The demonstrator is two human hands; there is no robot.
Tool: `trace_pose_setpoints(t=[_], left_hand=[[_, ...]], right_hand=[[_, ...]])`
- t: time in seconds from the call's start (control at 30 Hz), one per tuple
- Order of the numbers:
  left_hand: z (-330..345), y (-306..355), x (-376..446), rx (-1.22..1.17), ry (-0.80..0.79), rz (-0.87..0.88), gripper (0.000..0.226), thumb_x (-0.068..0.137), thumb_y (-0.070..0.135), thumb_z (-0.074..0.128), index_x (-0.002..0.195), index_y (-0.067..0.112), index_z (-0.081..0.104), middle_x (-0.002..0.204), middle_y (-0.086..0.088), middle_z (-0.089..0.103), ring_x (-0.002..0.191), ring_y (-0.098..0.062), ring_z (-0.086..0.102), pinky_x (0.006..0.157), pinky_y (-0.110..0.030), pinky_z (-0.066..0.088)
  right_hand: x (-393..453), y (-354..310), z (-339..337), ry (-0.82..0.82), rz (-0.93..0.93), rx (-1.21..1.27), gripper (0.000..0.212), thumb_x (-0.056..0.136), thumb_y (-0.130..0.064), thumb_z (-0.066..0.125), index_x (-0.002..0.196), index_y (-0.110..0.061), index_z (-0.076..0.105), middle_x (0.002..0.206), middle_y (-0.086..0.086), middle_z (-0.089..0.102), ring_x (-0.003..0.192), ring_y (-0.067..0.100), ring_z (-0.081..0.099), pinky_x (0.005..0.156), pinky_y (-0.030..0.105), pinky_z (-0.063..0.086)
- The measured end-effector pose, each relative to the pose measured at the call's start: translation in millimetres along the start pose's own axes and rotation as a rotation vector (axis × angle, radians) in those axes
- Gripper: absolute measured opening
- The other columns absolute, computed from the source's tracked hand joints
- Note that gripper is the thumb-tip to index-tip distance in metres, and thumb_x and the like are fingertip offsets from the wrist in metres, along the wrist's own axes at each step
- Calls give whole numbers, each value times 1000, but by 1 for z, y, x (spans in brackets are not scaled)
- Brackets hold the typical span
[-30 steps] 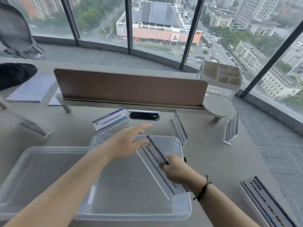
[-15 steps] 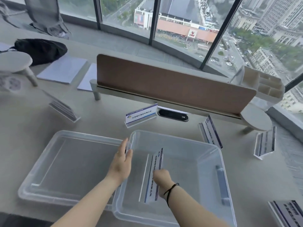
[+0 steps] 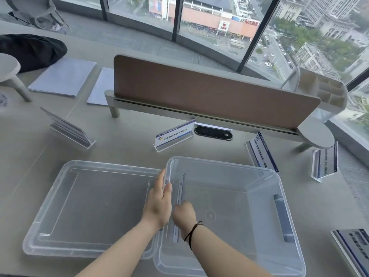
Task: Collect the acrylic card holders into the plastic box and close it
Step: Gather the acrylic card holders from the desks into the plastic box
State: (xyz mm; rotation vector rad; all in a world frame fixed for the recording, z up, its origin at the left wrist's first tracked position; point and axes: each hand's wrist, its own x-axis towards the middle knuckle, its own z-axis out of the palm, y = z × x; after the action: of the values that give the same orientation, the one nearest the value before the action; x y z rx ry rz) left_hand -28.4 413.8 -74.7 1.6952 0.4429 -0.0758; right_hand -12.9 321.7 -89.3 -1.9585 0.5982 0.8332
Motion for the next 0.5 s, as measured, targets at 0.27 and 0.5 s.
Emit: trace_pose_setpoints(t=[0.27, 0.5], left_hand=[[0, 3, -1, -4, 3, -13, 53, 103, 36, 32, 150, 44, 9, 150, 20, 28, 140, -2, 29, 117, -33, 22], [0, 4, -1, 4, 3, -15, 51, 102, 38, 31, 148, 47, 10, 152, 21, 25, 140, -3, 29, 117, -36, 22]], right_hand=[[-14, -2, 8, -64, -24, -129, 72, 91, -19, 55, 151, -4, 17, 121, 9, 61, 113, 22, 60, 73, 24, 48], [-12, -2, 8, -93, -48, -199, 76, 91, -23, 57, 151, -4, 14, 134, 11, 55, 106, 21, 60, 76, 23, 48]])
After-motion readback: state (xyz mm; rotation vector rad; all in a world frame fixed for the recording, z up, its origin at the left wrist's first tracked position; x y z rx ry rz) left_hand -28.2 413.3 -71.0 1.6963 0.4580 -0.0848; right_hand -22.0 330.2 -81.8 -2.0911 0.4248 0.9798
